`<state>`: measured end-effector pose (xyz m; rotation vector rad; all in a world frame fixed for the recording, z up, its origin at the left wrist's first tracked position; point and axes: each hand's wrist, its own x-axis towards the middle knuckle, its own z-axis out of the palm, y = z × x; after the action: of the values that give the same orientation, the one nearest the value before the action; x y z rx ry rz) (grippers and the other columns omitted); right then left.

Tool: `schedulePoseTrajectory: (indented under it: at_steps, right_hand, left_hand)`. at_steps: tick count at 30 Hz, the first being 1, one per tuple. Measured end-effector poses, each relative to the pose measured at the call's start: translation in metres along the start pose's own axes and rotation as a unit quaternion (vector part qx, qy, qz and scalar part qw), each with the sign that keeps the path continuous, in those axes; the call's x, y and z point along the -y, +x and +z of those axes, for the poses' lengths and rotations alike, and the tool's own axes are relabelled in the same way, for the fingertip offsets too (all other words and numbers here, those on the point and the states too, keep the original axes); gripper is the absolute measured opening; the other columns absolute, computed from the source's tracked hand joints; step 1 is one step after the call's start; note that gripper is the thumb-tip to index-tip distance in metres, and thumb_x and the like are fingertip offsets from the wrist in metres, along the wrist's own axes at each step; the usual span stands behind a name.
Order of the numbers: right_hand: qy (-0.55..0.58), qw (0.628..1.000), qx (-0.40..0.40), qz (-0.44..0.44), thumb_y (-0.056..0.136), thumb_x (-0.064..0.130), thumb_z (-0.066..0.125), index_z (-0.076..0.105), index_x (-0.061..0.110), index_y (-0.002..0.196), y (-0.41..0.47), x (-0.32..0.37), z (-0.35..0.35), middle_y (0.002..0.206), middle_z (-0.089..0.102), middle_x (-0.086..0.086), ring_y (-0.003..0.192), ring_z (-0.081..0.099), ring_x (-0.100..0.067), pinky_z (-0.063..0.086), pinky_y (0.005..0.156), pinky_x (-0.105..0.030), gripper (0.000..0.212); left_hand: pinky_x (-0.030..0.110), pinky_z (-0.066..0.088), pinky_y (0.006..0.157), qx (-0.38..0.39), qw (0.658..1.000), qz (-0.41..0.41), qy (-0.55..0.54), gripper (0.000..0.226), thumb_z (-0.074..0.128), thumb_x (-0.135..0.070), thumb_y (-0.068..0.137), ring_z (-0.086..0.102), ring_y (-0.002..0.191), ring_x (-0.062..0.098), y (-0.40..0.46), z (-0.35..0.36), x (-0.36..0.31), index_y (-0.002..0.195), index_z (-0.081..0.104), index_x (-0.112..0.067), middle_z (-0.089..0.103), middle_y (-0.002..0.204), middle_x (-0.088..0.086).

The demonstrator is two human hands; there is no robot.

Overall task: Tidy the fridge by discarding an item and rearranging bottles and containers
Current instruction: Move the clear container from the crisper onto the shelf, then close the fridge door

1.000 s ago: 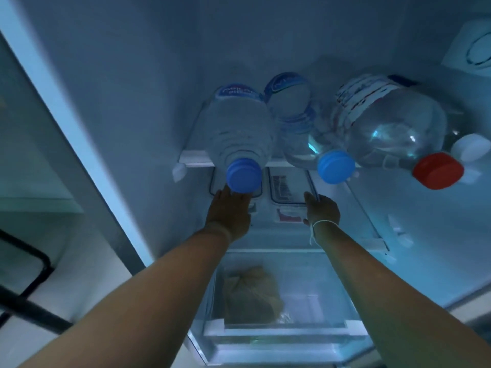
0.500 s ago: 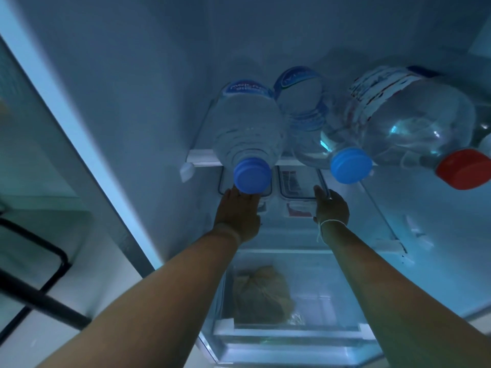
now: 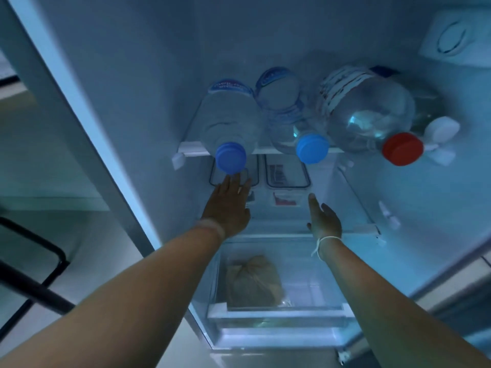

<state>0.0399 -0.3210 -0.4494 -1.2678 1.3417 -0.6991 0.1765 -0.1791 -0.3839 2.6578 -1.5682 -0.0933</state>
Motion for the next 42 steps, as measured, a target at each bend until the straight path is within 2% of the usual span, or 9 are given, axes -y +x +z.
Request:
schedulePoseTrajectory:
  at_steps: [7,14,16,18,21,23,27,37,42]
  right_hand:
    - [0.008,0.999,0.037,0.003,0.081,0.056,0.056,0.037,0.012,0.143,-0.06,-0.004,-0.037,0.152,0.036,-0.009,0.136,0.04,-0.03,0.037,0.112,-0.046,0.078]
    - [-0.03,0.998,0.029,-0.043,0.082,0.055,0.057,0.039,0.012,0.142,-0.133,0.006,-0.097,0.146,0.045,-0.01,0.129,0.047,-0.03,0.041,0.108,-0.046,0.076]
    - [-0.048,0.996,0.029,-0.069,0.071,0.066,0.056,0.041,0.012,0.14,-0.16,0.013,-0.118,0.124,0.055,-0.01,0.108,0.055,-0.028,0.048,0.092,-0.035,0.089]
    - [-0.049,0.994,0.036,-0.087,0.062,0.071,0.054,0.043,0.014,0.14,-0.185,0.019,-0.139,0.104,0.048,-0.004,0.092,0.045,-0.02,0.038,0.079,-0.028,0.097]
    - [-0.07,0.99,0.045,-0.113,0.081,0.056,0.057,0.045,0.014,0.139,-0.226,0.03,-0.171,0.127,0.055,-0.009,0.114,0.053,-0.024,0.038,0.099,-0.032,0.073]
    - [-0.087,0.984,0.047,-0.145,0.085,0.05,0.056,0.046,0.013,0.138,-0.256,0.037,-0.193,0.146,0.046,-0.005,0.133,0.044,-0.022,0.031,0.111,-0.031,0.065]
    - [-0.125,0.965,0.043,-0.228,0.086,0.046,0.057,0.049,0.014,0.135,-0.318,0.056,-0.235,0.146,0.046,-0.005,0.135,0.043,-0.021,0.03,0.111,-0.031,0.059]
    - [-0.322,0.849,-0.057,-0.414,0.087,0.045,0.055,0.046,0.017,0.137,-0.408,0.117,-0.386,0.147,0.044,-0.002,0.136,0.04,-0.02,0.03,0.112,-0.032,0.058]
    - [-0.511,0.733,-0.177,-0.412,0.088,0.047,0.05,0.042,0.015,0.138,-0.414,0.131,-0.483,0.146,0.042,-0.009,0.137,0.035,-0.026,0.025,0.114,-0.04,0.06]
  left_hand:
    - [0.038,0.008,0.123,0.005,1.0,0.016,0.009,0.073,0.043,-0.03,0.093,0.004,0.15,0.03,-0.055,-0.021,-0.022,0.152,0.001,-0.018,-0.004,0.162,0.011]
    - [0.042,0.017,0.121,-0.028,0.998,0.034,0.049,0.071,0.042,-0.032,0.092,0.013,0.147,0.034,-0.127,-0.051,-0.058,0.152,0.007,-0.014,0.008,0.16,0.017]
    - [0.042,0.016,0.121,-0.036,0.997,0.038,0.051,0.071,0.041,-0.034,0.093,0.012,0.148,0.033,-0.15,-0.06,-0.071,0.152,0.006,-0.014,0.006,0.161,0.015]
    - [0.041,0.014,0.122,-0.045,0.997,0.044,0.05,0.072,0.04,-0.034,0.094,0.01,0.149,0.032,-0.173,-0.071,-0.084,0.152,0.004,-0.015,0.003,0.162,0.013]
    - [0.04,0.013,0.122,-0.063,0.995,0.053,0.052,0.071,0.04,-0.033,0.094,0.009,0.149,0.031,-0.21,-0.091,-0.104,0.152,0.003,-0.016,0.002,0.162,0.012]
    - [0.041,0.014,0.122,-0.081,0.993,0.061,0.059,0.071,0.04,-0.033,0.094,0.011,0.149,0.031,-0.236,-0.105,-0.116,0.152,0.004,-0.017,0.004,0.162,0.012]
    - [0.042,0.016,0.121,-0.108,0.99,0.07,0.053,0.07,0.041,-0.033,0.094,0.015,0.148,0.03,-0.282,-0.127,-0.14,0.153,0.007,-0.018,0.008,0.162,0.012]
    - [0.042,0.018,0.121,-0.144,0.978,0.15,0.026,0.067,0.039,-0.032,0.095,0.017,0.148,0.03,-0.369,-0.169,-0.252,0.152,0.009,-0.016,0.01,0.161,0.012]
    - [0.039,0.021,0.119,-0.137,0.962,0.236,-0.009,0.065,0.04,-0.034,0.096,0.02,0.146,0.027,-0.402,-0.173,-0.333,0.152,0.012,-0.017,0.013,0.161,0.012]
